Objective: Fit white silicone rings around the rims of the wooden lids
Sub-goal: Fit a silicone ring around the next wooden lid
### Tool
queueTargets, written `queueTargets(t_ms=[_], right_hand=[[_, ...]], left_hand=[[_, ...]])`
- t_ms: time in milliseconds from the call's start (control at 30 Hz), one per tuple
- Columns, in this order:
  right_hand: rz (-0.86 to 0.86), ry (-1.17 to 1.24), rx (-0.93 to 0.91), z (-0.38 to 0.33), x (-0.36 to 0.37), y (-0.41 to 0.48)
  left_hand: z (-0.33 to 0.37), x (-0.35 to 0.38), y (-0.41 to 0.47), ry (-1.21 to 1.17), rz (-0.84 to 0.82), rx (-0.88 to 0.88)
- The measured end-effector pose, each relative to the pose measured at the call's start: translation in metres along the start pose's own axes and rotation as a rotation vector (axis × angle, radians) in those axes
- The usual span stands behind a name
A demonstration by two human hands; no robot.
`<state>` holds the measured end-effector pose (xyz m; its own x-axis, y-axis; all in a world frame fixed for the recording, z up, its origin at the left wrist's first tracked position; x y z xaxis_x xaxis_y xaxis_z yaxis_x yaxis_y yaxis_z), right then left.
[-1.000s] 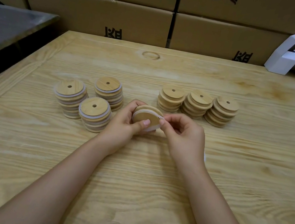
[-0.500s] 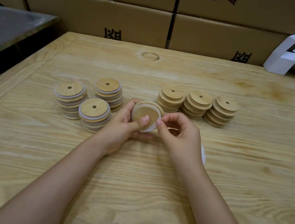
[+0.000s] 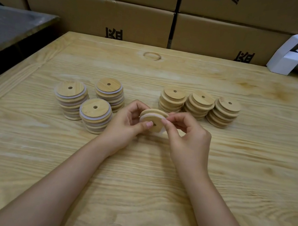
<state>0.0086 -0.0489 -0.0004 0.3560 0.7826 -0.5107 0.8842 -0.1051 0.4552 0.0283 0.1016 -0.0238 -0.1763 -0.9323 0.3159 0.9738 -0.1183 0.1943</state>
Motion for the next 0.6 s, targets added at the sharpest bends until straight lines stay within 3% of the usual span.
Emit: queueTargets(t_ms=[200,600], right_hand=[[-0.050,0.102,0.129,0.0040,-0.0001,0.0043],[-0.155,0.111,0.109,0.0026,-0.0015,0.0073]], left_hand=[[-0.0022,0.0026,0.0002,-0.061,0.026,-0.022],[-0.0017,0.0022,0.0002,-0.127,0.032,-0.084]])
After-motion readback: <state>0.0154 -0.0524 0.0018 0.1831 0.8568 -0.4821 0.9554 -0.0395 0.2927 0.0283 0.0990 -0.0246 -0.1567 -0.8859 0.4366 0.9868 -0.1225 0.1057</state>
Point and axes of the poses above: each hand's wrist, its own y-axis towards the middle knuckle, its own x-axis out of the palm, z = x × y, the point moved 1 cm from there along y, towards the middle knuckle, and after that the axes turned 15 degrees about -y, right-handed, at the moved point
